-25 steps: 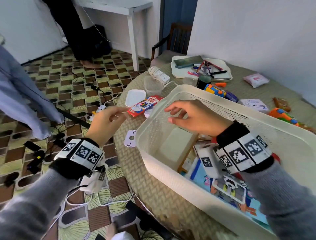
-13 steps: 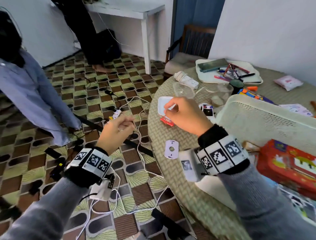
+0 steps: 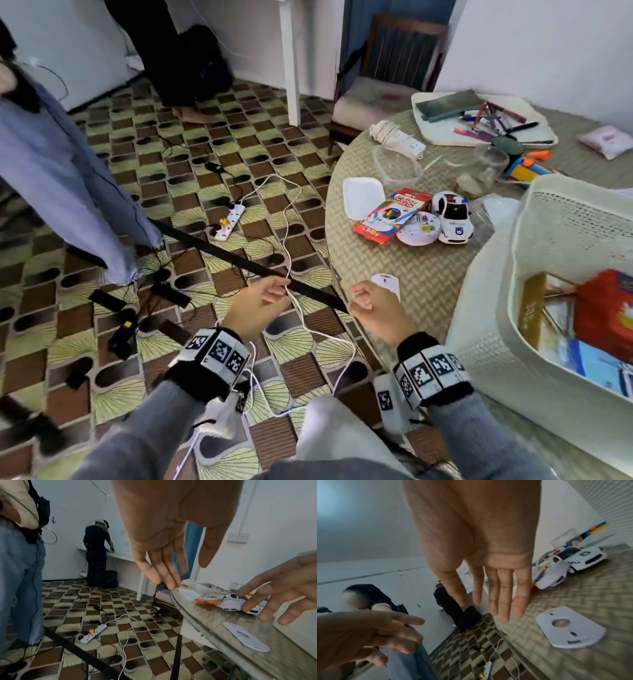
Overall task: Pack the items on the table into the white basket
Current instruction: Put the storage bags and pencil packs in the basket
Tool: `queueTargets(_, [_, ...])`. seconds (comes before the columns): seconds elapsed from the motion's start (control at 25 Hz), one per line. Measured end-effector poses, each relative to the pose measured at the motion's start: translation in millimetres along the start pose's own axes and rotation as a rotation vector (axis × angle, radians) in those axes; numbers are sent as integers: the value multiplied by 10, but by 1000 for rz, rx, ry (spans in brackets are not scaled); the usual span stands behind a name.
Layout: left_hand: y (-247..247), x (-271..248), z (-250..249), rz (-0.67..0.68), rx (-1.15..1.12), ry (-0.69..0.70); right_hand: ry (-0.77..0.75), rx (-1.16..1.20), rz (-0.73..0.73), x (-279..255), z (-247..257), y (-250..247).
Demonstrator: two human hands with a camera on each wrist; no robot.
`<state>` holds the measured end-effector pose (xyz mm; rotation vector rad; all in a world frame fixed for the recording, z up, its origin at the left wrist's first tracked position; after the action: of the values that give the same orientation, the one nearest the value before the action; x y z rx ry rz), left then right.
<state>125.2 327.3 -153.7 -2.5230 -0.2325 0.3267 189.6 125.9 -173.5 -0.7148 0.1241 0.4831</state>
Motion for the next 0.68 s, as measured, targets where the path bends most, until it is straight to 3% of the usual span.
queueTargets(0.16, [176, 235, 182, 99, 38, -39, 56, 101, -57, 219, -259, 37])
queueTargets(0.36, [264, 773, 250, 180, 27, -69, 216, 309, -280, 624, -566, -215])
queueTargets(0.68, [387, 1688, -109, 308, 29, -38, 284, 418, -516, 1054, -639, -841])
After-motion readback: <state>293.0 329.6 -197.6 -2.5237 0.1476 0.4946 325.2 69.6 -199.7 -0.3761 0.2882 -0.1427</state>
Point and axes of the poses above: each hand's wrist, its own x-axis towards the middle knuckle, its own y-axis out of the palm, z = x × y, the point moved 10 cm from there along x, towards the middle knuckle, and after that the axes turned 3 degrees about -z, right-handed, at the moved point
